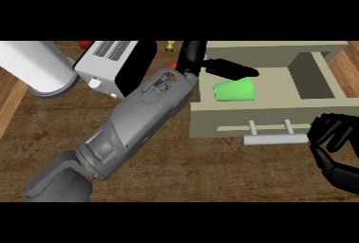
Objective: Pick up the cup, place it into the drawer and close the drawer
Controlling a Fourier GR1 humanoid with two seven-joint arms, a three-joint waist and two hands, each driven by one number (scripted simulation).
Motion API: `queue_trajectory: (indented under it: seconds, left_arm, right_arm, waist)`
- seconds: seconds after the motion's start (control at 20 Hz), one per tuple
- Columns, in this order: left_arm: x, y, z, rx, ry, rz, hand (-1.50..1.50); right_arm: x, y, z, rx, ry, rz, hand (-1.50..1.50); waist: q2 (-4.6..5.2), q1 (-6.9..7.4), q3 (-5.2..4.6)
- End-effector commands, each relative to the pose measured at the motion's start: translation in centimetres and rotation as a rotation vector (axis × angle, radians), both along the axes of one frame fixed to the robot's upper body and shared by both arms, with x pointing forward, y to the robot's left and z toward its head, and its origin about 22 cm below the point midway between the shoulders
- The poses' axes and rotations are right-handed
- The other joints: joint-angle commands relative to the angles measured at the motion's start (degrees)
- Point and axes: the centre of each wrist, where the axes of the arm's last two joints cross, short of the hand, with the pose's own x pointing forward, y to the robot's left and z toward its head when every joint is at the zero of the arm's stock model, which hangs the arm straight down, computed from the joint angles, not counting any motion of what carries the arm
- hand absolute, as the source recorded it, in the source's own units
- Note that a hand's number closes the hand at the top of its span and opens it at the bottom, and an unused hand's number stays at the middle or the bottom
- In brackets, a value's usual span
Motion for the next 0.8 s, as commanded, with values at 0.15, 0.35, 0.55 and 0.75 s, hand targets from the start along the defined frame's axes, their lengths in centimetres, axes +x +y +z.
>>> queue_trajectory:
  seconds: [0.15,0.35,0.55,0.75]
  left_arm:
    - [0.7,3.4,0.9,-0.073,0.029,0.035,-1.5]
    - [1.1,6.7,2.4,-0.09,0.047,0.052,-1.5]
    - [0.9,10.0,2.7,-0.116,0.043,0.071,-1.5]
    - [-1.6,11.7,0.0,-0.139,0.061,0.076,-1.5]
  right_arm:
    - [-2.3,0.9,0.2,-0.212,0.03,-0.005,1.5]
    - [-1.9,1.6,1.6,-0.303,0.018,-0.079,1.5]
    - [-0.1,1.3,-0.4,-0.364,0.053,-0.117,1.5]
    - [1.8,3.1,-1.8,-0.447,0.014,-0.155,1.5]
  waist:
    - [-0.51,1.91,-0.03]
    - [-0.57,2.53,-0.05]
    - [-0.39,2.82,-0.01]
    - [-0.53,3.91,0.0]
